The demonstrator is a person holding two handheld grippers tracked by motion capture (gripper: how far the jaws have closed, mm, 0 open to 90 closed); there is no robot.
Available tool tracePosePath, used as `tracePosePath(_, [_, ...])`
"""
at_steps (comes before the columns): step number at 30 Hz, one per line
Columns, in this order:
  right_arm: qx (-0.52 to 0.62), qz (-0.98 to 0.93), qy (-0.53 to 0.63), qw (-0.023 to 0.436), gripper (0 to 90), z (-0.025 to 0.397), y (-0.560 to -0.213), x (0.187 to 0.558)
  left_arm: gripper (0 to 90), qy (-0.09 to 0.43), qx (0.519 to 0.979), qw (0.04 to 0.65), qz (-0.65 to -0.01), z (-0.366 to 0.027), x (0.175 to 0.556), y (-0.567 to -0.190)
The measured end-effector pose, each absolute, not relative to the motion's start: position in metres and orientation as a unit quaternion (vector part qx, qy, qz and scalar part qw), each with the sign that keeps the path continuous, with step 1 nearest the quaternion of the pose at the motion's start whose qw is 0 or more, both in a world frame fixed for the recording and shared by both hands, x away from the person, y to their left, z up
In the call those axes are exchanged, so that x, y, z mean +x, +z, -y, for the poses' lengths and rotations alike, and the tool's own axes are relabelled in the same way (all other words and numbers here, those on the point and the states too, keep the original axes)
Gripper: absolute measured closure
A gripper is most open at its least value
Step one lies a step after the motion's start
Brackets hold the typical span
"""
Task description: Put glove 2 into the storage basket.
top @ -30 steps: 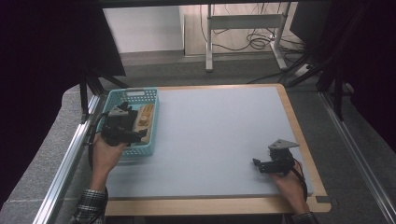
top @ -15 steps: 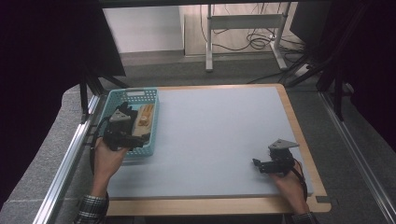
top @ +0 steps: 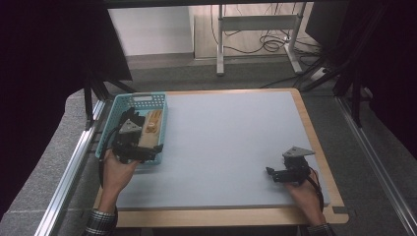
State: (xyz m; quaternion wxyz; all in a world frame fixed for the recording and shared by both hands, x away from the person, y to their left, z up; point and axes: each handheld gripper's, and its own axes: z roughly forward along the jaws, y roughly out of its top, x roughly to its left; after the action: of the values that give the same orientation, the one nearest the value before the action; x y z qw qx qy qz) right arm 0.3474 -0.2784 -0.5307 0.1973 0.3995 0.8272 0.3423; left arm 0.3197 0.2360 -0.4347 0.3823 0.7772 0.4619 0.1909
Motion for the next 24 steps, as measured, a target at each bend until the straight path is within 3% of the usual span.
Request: tracePosePath(24, [0.4, -0.827, 0.342, 0.197, 11.4, 0.278, -0.53, 0.348, 2.7, 0.173, 0.784, 0.412, -0.431, -0.204, 0.317, -0.441])
